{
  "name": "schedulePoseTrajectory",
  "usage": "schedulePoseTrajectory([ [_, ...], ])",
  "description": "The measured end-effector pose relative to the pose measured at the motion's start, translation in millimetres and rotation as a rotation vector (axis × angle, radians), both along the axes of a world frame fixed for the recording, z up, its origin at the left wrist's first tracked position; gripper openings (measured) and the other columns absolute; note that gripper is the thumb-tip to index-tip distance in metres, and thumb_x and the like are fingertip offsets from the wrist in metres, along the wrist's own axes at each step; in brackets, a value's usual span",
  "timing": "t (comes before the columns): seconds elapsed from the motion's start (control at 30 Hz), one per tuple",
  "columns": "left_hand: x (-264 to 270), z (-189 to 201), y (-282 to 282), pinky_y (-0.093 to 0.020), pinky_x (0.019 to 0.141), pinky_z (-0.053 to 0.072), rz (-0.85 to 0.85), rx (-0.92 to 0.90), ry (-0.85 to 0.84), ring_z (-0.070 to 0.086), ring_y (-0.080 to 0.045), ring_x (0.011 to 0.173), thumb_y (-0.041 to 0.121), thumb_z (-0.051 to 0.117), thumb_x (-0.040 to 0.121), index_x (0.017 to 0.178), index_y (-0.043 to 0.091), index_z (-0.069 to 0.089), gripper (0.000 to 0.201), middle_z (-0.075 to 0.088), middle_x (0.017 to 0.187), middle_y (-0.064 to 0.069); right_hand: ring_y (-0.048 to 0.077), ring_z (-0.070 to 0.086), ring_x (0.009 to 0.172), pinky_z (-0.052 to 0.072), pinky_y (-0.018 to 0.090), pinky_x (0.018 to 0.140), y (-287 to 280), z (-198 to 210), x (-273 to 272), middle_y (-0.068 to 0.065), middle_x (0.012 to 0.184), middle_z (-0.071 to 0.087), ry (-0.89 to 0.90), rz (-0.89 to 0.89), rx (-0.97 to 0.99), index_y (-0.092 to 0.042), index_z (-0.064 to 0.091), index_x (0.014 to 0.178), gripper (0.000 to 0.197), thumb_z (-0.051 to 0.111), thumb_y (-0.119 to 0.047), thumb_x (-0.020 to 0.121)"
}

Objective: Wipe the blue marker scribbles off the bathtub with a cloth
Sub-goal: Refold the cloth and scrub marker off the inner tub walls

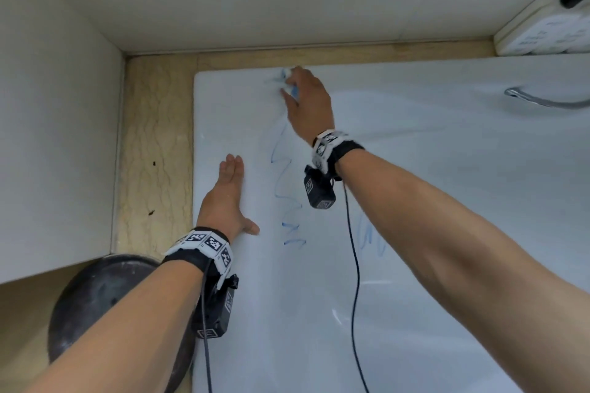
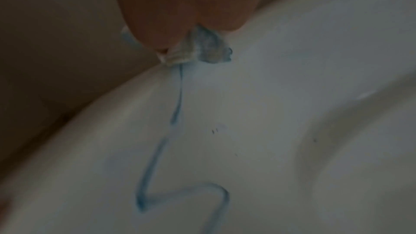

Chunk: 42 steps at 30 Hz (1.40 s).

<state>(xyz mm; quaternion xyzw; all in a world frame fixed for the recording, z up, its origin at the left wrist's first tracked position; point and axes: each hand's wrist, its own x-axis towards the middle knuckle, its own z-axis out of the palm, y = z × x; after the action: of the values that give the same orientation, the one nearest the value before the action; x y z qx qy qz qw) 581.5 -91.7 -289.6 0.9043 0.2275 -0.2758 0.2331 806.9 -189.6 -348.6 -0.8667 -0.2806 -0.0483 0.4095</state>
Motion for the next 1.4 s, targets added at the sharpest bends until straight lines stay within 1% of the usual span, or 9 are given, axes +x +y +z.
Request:
schedulePoseTrajectory([
  [0.1,1,0,1,-0.025,0.117,0.018,0.0,-0.001,-0.022,-0.013,-0.011,0.151,0.031,0.097,0.053,0.157,0.016,-0.014,0.153,-0.022,0.163,0.001,0.042,0.07,0.093,0.057,0.052,0.083,-26,9,40,0.022,0.103,0.07,-0.22,-0.288,0.1,-0.017,0.064,0.112,0.041,0.067,0.009,0.081],
  [0.23,-1,-5,5,-0.023,0.117,0.015,0.012,-0.036,-0.038,-0.015,-0.011,0.15,0.031,0.097,0.052,0.157,0.016,-0.015,0.154,-0.024,0.162,0.002,0.038,0.061,0.101,0.047,0.04,0.084,-70,2,78,0.016,0.11,0.063,-0.007,-0.54,-0.049,-0.007,0.057,0.112,0.021,0.059,-0.012,0.092],
  [0.6,0,-2,4,-0.026,0.117,0.021,0.011,-0.033,-0.04,-0.015,-0.012,0.15,0.031,0.097,0.054,0.157,0.016,-0.016,0.153,-0.024,0.162,0.001,0.021,0.064,0.096,0.05,0.033,0.082,27,10,21,-0.003,0.113,0.067,0.177,0.256,-0.143,-0.015,0.057,0.101,0.02,0.068,-0.027,0.091],
  [0.8,1,-3,3,-0.023,0.116,0.02,0.011,-0.035,-0.049,-0.016,-0.012,0.15,0.03,0.096,0.056,0.156,0.015,-0.016,0.152,-0.024,0.162,0.001,0.024,0.063,0.1,0.054,0.041,0.084,38,3,36,0.003,0.111,0.067,0.209,-0.115,0.009,-0.02,0.054,0.095,0.012,0.065,-0.017,0.089],
  [0.93,0,-4,4,-0.021,0.115,0.015,0.019,-0.044,-0.046,-0.016,-0.012,0.15,0.03,0.097,0.055,0.157,0.015,-0.016,0.152,-0.024,0.163,0.0,0.021,0.06,0.103,0.05,0.035,0.088,59,5,-3,0.001,0.116,0.066,0.101,0.434,-0.172,-0.016,0.059,0.122,0.029,0.063,-0.027,0.095],
  [1.1,0,-4,4,-0.021,0.116,0.016,0.027,-0.045,-0.053,-0.016,-0.012,0.15,0.03,0.097,0.055,0.157,0.015,-0.016,0.152,-0.024,0.163,0.0,0.022,0.058,0.095,0.052,0.043,0.082,65,5,10,0.004,0.106,0.064,0.153,0.127,-0.069,-0.01,0.06,0.11,0.019,0.063,-0.018,0.093],
  [1.23,-1,-6,5,-0.021,0.116,0.013,0.019,-0.055,-0.044,-0.016,-0.013,0.15,0.03,0.097,0.055,0.157,0.015,-0.016,0.152,-0.024,0.162,0.0,0.02,0.058,0.107,0.048,0.035,0.091,50,2,-7,0.001,0.121,0.065,0.065,0.567,-0.19,-0.015,0.06,0.124,0.031,0.062,-0.029,0.096],
  [1.3,-1,-6,5,-0.023,0.117,0.017,0.014,-0.037,-0.055,-0.016,-0.013,0.15,0.03,0.096,0.056,0.156,0.015,-0.016,0.152,-0.024,0.163,0.0,0.023,0.059,0.114,0.047,0.038,0.098,46,4,22,0.004,0.126,0.065,0.054,0.391,-0.203,-0.015,0.062,0.127,0.034,0.063,-0.029,0.096],
  [1.4,-2,-6,5,-0.024,0.116,0.021,-0.005,-0.019,-0.05,-0.016,-0.013,0.151,0.032,0.096,0.056,0.156,0.015,-0.016,0.152,-0.024,0.163,0.0,0.024,0.062,0.104,0.053,0.042,0.086,27,1,51,0.005,0.115,0.068,0.11,-0.068,-0.001,-0.01,0.064,0.105,0.016,0.064,-0.019,0.091],
])
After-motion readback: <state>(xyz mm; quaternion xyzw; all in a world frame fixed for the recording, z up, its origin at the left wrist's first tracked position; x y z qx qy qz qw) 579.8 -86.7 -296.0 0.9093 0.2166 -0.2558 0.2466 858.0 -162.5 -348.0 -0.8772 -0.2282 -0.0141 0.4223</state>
